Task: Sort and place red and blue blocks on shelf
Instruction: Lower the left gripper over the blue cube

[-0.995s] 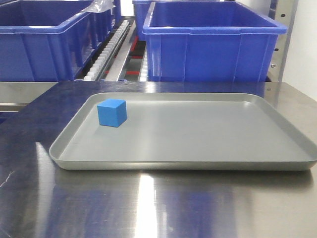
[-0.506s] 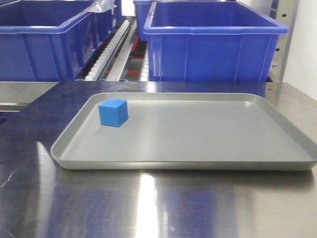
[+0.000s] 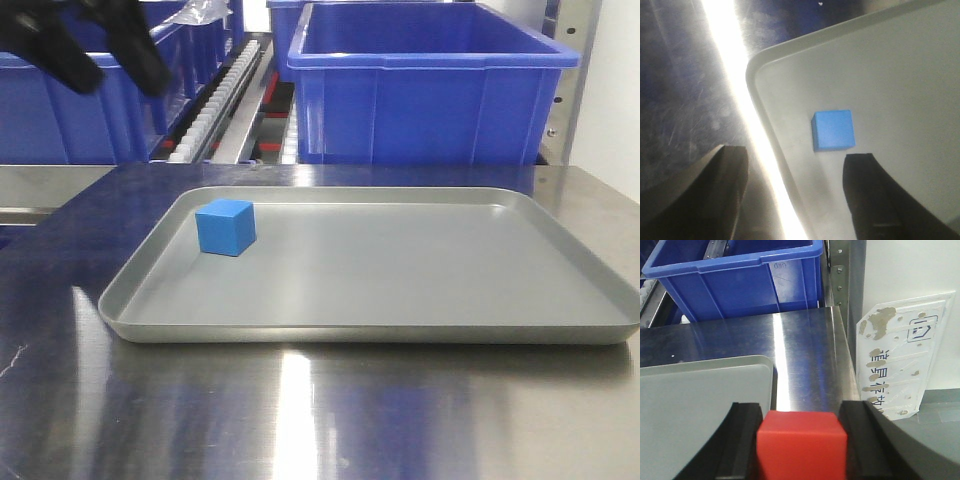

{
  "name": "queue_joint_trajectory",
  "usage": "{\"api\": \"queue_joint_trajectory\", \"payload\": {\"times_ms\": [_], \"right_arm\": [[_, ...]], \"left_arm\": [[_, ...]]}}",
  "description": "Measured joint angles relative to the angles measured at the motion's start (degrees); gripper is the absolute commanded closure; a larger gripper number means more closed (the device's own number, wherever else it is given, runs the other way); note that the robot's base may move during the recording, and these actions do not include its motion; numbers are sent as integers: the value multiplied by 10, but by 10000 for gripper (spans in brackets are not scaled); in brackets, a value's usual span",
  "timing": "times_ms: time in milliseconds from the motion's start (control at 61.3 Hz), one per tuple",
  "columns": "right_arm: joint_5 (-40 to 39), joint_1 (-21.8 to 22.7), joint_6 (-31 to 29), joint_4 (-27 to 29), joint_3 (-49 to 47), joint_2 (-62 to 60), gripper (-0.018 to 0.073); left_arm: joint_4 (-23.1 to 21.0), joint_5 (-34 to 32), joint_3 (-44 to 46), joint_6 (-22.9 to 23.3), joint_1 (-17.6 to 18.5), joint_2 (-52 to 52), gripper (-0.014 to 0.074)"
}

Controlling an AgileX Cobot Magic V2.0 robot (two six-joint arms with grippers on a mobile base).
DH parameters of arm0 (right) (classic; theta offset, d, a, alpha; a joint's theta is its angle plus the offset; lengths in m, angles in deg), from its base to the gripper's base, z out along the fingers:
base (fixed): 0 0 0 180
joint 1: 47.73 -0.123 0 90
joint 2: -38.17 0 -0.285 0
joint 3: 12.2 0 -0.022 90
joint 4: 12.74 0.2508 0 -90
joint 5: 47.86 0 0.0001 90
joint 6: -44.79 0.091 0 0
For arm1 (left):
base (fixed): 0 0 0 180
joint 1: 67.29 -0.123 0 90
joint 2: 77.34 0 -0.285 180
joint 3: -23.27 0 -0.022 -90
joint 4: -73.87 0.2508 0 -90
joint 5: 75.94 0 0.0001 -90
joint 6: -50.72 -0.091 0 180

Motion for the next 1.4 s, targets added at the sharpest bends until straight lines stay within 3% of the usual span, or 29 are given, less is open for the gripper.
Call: {"api": "queue_joint_trajectory", "payload": {"times_ms": [440,816,1403], "right_arm": [[0,0,1,0,0,0,501],[0,0,1,0,0,0,501],[0,0,1,0,0,0,501]], "left_arm": [[11,-5,56,-2,37,98,107],[10,-5,56,-2,39,105,38],[3,-27,57,26,53,139,37]]}}
